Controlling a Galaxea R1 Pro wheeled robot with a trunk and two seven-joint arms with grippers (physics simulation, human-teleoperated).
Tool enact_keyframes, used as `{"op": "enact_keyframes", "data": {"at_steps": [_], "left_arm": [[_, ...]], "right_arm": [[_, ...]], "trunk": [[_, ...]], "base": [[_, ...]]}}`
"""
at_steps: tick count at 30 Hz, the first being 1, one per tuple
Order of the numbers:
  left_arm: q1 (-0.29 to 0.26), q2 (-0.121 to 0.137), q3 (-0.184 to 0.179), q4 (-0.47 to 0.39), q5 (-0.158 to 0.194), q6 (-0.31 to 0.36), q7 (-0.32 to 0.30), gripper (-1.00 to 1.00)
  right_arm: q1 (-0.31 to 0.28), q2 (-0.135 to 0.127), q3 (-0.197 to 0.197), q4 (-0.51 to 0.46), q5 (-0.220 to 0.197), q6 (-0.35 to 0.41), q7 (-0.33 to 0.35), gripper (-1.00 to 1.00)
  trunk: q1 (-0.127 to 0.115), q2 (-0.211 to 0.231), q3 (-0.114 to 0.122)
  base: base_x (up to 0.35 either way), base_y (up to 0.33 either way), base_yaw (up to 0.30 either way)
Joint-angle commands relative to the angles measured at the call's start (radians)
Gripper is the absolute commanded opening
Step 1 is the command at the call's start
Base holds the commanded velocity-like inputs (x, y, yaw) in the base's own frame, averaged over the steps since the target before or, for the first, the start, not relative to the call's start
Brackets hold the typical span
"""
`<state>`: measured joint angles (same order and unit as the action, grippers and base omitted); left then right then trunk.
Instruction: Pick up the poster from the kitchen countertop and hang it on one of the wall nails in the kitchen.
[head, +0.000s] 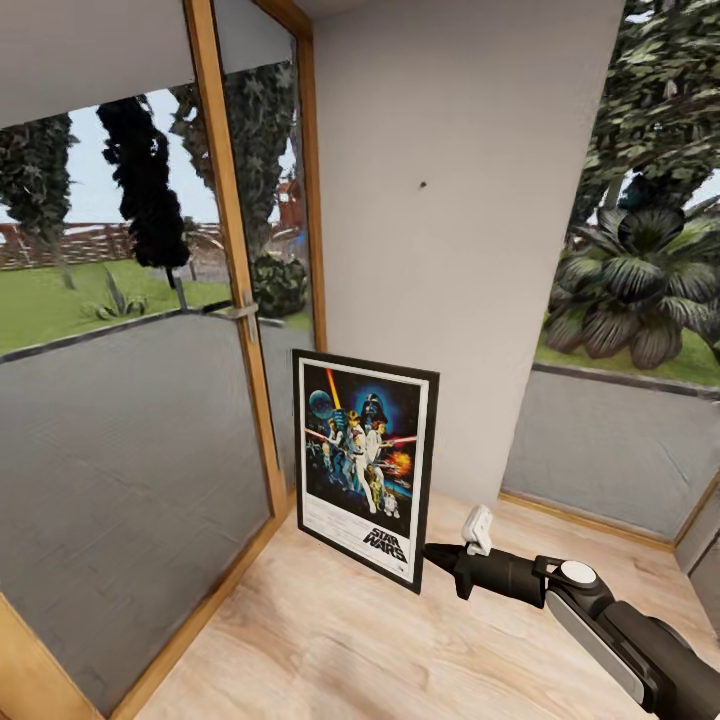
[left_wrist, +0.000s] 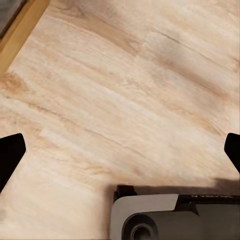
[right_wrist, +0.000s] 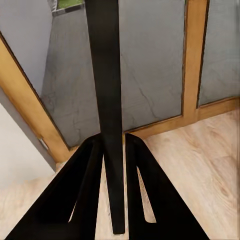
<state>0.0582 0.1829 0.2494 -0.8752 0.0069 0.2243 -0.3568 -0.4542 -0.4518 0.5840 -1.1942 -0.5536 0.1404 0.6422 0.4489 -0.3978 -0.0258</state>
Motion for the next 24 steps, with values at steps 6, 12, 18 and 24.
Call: {"op": "enact_keyframes", "data": {"at_steps": [6,12,18,24], "left_arm": [[0.0,0.0,0.002,-0.002,0.001,0.007,-0.005,1.0],[0.0,0.0,0.003,-0.001,0.001,0.007,-0.005,1.0],[0.0,0.0,0.002,0.022,0.001,0.007,-0.005,1.0],[0.0,0.0,0.001,0.025,0.002,0.007,-0.005,1.0]], "right_arm": [[-0.002,-0.001,0.002,-0.001,-0.013,0.009,0.001,-1.0],[-0.002,-0.001,0.002,-0.001,-0.013,0.009,0.0,-1.0],[-0.003,-0.001,0.002,-0.001,-0.013,0.008,0.001,-1.0],[-0.002,-0.001,0.002,-0.001,-0.014,0.009,0.001,-1.0]], "trunk": [[0.001,-0.002,-0.002],[0.001,-0.002,-0.002],[0.001,-0.002,-0.002],[0.001,-0.002,0.001]], "base": [[0.221,0.296,-0.207],[0.222,0.296,-0.043],[0.246,0.276,-0.007],[0.276,0.233,-0.171]]}}
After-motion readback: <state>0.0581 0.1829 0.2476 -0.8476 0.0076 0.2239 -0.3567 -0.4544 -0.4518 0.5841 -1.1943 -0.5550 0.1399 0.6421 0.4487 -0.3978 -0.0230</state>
